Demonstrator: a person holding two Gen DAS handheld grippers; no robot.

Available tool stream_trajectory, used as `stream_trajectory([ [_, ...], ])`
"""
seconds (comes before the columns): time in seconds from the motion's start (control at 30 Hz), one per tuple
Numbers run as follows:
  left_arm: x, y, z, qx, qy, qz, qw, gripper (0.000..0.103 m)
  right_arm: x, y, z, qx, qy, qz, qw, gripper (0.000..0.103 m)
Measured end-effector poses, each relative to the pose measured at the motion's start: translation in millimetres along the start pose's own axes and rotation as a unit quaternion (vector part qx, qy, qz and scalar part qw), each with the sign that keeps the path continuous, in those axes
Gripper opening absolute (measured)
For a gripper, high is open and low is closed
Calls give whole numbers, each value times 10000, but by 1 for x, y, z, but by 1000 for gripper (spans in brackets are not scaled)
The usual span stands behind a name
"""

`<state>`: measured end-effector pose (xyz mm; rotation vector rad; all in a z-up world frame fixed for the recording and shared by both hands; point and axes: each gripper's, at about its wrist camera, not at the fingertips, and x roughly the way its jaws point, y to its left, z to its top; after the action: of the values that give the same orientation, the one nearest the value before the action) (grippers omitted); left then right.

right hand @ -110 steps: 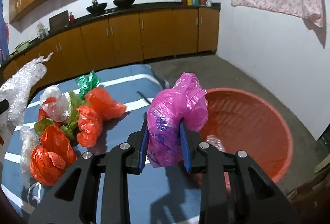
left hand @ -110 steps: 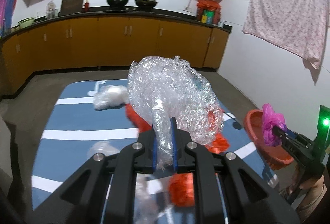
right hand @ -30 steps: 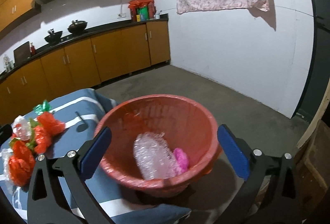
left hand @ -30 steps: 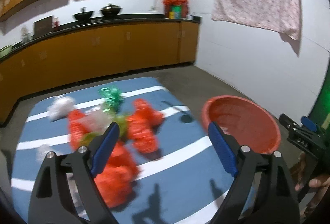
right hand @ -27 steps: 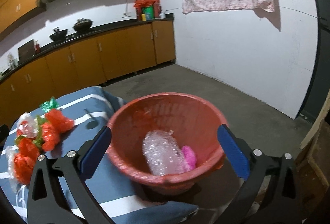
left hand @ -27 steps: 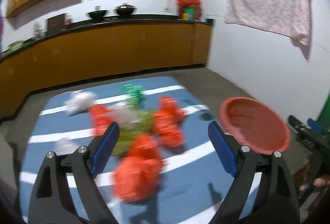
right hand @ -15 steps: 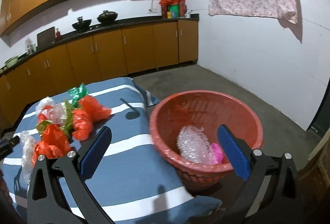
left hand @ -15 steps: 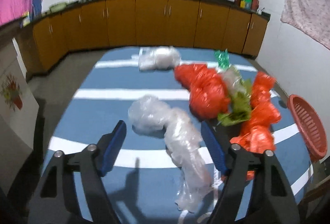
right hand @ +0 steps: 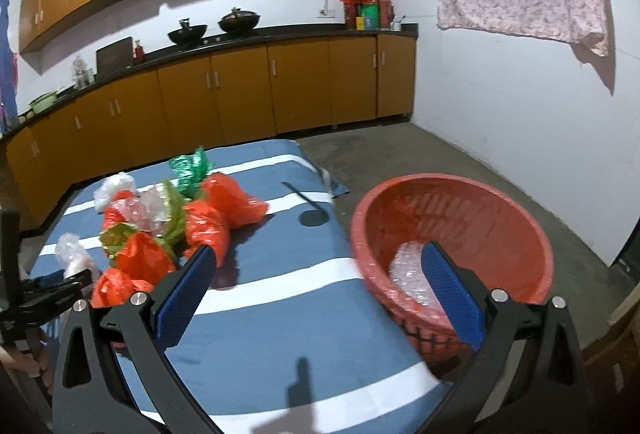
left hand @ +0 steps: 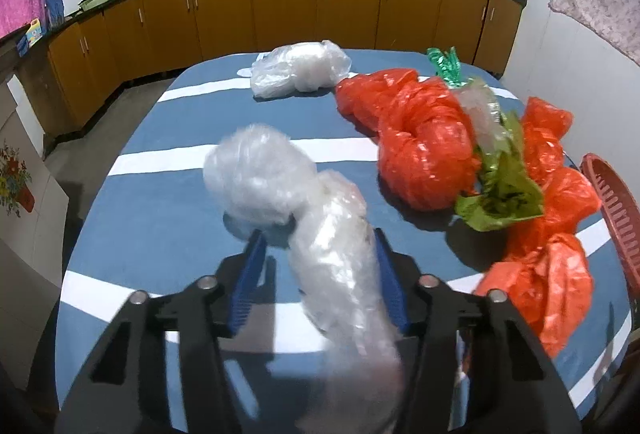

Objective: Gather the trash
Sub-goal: 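Grasp the clear plastic bag with the left tool, then grasp the large red bag with the right tool while the left tool holds the clear bag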

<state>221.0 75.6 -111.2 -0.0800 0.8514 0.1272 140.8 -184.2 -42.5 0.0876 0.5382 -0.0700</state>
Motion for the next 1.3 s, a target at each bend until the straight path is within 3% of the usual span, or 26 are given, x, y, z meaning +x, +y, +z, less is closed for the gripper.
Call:
stream_trajectory([
  [0.13, 4, 10, 3, -18, -5, 43, 10000, 34, 3, 19, 0, -77, 53, 258, 9996, 101],
  [0.47, -7, 50, 8, -225, -171, 293, 9992, 32, 12, 90, -11, -356, 410, 960, 9939, 101],
  [0.6, -21, 70, 10, -329, -320, 389, 9982, 32, 21, 116, -19, -456, 569, 965, 9927, 101],
  [0.87, -43, 103, 12, -517, -528, 486, 9961, 32, 48, 141, -30, -499, 910, 490, 9934, 98],
  [1.03, -47, 110, 9, -580, -532, 449, 9959, 32, 59, 149, -42, -601, 1200, 330, 9904, 87],
  [1.2, -50, 112, 6, -580, -543, 397, 9961, 32, 61, 152, -47, -726, 1292, 423, 9881, 60],
  [1.3, -52, 112, 6, -588, -555, 366, 9961, 32, 57, 150, -45, -764, 1255, 433, 9882, 57],
])
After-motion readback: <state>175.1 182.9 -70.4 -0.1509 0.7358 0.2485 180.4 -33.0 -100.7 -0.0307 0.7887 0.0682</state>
